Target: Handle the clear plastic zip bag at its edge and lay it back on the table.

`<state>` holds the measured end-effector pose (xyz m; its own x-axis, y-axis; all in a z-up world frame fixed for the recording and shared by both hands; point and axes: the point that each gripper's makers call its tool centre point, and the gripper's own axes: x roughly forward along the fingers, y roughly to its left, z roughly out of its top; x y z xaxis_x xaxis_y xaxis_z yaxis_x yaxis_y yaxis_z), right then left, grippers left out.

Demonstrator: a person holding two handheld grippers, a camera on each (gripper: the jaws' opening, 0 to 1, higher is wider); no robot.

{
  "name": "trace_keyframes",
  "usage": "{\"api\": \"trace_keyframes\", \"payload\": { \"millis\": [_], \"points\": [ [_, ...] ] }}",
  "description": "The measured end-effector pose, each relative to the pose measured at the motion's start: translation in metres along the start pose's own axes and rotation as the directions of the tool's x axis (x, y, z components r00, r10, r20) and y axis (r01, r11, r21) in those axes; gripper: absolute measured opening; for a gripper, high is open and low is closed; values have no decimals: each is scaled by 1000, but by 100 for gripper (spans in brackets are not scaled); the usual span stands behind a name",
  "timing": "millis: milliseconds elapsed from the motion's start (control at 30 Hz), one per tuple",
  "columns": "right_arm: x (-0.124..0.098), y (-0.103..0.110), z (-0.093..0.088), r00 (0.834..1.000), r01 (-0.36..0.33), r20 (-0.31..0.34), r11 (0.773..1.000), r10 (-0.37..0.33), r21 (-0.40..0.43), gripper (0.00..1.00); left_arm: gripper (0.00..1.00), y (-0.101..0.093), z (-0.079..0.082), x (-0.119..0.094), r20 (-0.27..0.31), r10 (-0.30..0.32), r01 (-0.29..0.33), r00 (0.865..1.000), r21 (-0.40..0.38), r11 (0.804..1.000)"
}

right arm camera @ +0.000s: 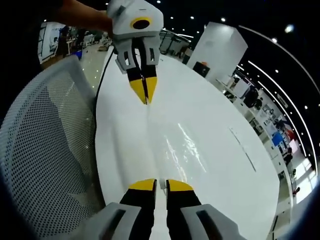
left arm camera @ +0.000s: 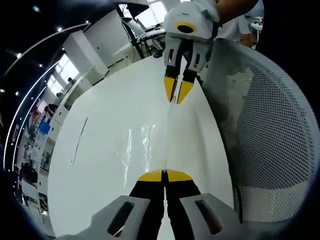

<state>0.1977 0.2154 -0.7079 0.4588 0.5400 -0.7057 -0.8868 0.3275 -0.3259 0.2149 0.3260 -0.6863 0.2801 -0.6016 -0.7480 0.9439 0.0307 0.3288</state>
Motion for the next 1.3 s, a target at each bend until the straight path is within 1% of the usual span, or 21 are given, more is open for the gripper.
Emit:
{"api": "trace_keyframes", "payload": {
  "millis": [167,267,333,467,633,700,800,900,1000,1033,1100,1167,1200,1233,1300],
  "points": [
    [-5,-2,11,1000,-9,28,1000,9,3,6,0,-2,2,2,-4,-5,6,1000,11,1000],
    [-9,-8,24,999,-2,48,1000,2,-3,6,0,-3,2,3,-3,-6,6,1000,20,1000],
    [-8,-12,32,998,2,64,1000,-2,-2,6,0,-3,4,3,-1,-7,7,1000,26,1000],
    [0,-13,39,997,-10,73,1000,11,-13,6,0,-3,6,3,1,-8,7,1000,34,999],
    [7,-8,44,997,-36,66,999,38,-24,6,0,-2,9,3,5,-4,4,1000,48,999],
    [12,-6,44,996,-48,70,999,49,-18,6,0,-1,10,3,10,-2,1,1000,51,999],
    [14,-4,45,996,-54,65,998,56,-26,5,0,-1,12,3,16,-1,1,1000,53,999],
    [19,-4,43,996,-61,63,998,62,-12,4,0,-2,17,2,36,-7,5,999,58,998],
    [23,-2,43,995,-73,60,997,73,-4,3,0,-2,19,2,46,-5,2,999,58,998],
    [25,-1,43,995,-78,59,997,78,-2,1,0,-1,20,1,49,-4,2,999,53,999],
    [29,1,41,995,-84,59,996,84,1,0,0,1,20,1,53,2,-4,999,48,999],
    [32,1,42,994,-89,63,996,88,14,0,0,6,18,1,47,26,-28,999,42,999],
    [29,3,45,994,-88,62,996,86,23,0,0,8,18,1,55,29,-30,998,6,1000],
    [29,3,46,995,-86,62,996,84,24,0,0,6,17,1,57,14,-12,998,-31,999],
    [32,2,44,994,-85,64,996,83,38,0,1,9,16,-2,66,22,-22,998,-10,1000]
  ]
}}
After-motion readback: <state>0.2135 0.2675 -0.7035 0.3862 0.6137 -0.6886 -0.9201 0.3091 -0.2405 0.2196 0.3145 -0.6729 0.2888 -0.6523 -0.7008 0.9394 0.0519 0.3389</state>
